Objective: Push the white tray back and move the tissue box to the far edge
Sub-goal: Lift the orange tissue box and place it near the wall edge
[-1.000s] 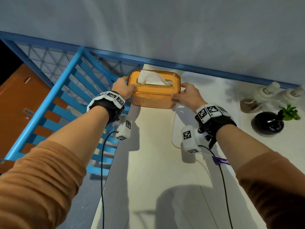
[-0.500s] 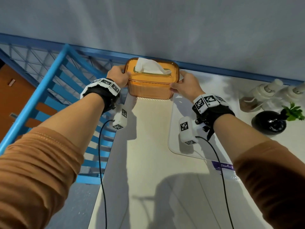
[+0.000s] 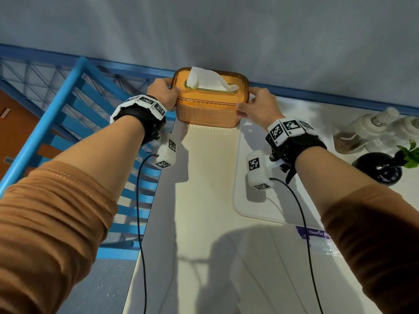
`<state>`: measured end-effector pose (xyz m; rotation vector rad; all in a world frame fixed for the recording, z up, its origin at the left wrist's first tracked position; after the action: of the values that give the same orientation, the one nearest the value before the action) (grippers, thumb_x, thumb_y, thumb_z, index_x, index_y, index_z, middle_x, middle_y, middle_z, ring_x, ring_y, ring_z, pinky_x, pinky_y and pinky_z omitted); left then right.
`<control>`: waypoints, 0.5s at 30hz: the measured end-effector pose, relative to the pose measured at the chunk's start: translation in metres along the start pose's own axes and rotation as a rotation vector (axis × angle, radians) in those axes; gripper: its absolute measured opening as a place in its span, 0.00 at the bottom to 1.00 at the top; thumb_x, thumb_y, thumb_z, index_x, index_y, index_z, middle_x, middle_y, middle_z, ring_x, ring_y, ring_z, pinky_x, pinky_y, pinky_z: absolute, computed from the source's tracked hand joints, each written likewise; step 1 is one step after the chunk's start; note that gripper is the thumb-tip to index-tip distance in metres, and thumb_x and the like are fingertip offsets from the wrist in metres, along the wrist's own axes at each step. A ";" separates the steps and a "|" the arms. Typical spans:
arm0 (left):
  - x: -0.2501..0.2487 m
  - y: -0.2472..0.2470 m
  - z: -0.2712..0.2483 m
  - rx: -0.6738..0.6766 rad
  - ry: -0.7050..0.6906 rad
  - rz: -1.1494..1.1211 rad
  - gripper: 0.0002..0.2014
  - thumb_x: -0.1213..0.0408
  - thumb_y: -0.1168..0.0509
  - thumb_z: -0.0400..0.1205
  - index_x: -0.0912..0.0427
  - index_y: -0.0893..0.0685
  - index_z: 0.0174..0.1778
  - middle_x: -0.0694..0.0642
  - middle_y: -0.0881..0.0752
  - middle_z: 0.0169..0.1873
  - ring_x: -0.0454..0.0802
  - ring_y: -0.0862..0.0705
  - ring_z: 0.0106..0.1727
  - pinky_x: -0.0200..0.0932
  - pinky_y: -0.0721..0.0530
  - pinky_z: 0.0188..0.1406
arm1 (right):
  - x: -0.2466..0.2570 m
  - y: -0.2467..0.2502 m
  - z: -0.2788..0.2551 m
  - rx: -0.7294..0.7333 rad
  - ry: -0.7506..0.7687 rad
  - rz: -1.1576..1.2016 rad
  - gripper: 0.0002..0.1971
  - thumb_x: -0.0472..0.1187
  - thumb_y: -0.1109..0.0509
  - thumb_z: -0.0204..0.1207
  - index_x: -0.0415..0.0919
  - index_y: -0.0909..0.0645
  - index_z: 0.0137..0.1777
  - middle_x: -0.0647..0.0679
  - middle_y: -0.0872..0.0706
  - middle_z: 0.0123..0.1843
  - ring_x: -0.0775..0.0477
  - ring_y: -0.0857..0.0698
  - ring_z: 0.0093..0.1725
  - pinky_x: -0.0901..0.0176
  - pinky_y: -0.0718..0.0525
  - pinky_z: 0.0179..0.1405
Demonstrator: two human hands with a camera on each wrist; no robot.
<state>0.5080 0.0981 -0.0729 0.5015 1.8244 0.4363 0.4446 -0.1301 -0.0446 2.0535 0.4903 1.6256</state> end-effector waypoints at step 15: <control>-0.010 0.000 -0.003 -0.012 -0.023 0.044 0.21 0.60 0.40 0.84 0.57 0.23 0.75 0.64 0.13 0.64 0.61 0.13 0.64 0.58 0.16 0.68 | 0.000 -0.002 0.007 -0.011 -0.005 -0.056 0.17 0.32 0.30 0.75 0.28 0.21 0.63 0.29 0.11 0.53 0.34 0.10 0.53 0.40 0.13 0.59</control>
<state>0.5075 0.0931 -0.0641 0.5367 1.7907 0.4692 0.4513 -0.1294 -0.0465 2.0172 0.5311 1.5874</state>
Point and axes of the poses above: each hand's wrist, its own z-axis towards the middle knuckle, its own y-axis out of the back of the hand, x = y × z, the point moved 3 cm from there along z, towards the middle knuckle
